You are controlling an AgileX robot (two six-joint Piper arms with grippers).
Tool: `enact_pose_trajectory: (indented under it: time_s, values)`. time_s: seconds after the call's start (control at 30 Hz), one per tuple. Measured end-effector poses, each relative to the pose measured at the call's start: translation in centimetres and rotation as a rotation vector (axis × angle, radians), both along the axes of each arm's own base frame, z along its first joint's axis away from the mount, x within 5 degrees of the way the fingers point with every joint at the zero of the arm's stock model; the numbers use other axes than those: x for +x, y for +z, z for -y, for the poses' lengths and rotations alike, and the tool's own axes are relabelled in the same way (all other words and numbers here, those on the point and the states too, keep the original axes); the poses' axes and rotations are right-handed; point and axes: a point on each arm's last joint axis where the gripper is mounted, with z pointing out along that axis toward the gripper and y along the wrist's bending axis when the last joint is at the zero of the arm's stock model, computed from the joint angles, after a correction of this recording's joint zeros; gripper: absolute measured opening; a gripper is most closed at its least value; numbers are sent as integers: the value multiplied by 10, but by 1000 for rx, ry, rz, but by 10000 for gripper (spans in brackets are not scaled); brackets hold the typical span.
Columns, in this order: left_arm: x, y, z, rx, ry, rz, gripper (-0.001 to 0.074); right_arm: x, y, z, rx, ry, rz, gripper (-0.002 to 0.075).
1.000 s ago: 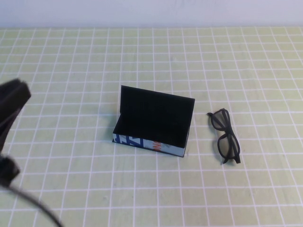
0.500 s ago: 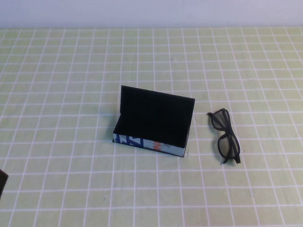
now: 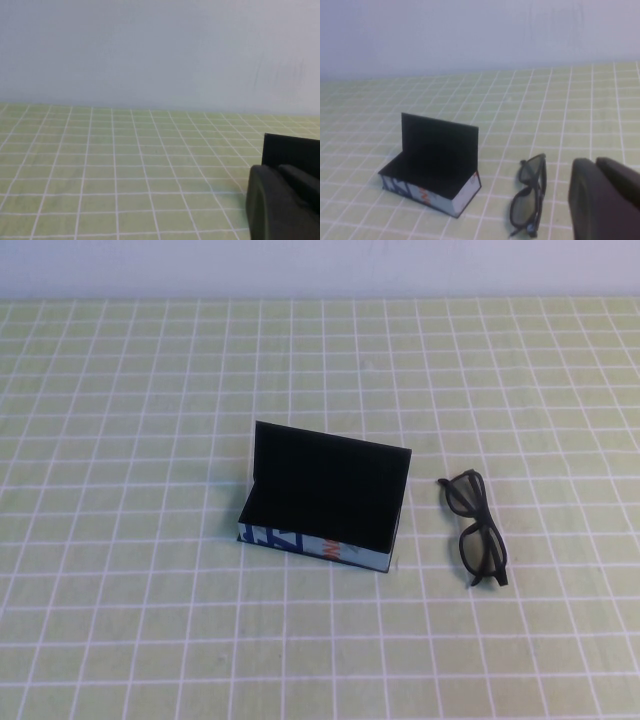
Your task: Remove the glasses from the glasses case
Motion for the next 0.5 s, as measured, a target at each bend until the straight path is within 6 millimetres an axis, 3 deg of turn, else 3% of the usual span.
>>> enact_pose_trajectory:
  time_s: [0.5]
  values:
    - [0, 0, -2, 4, 20, 5, -4, 5, -9, 0, 13, -20, 34, -17]
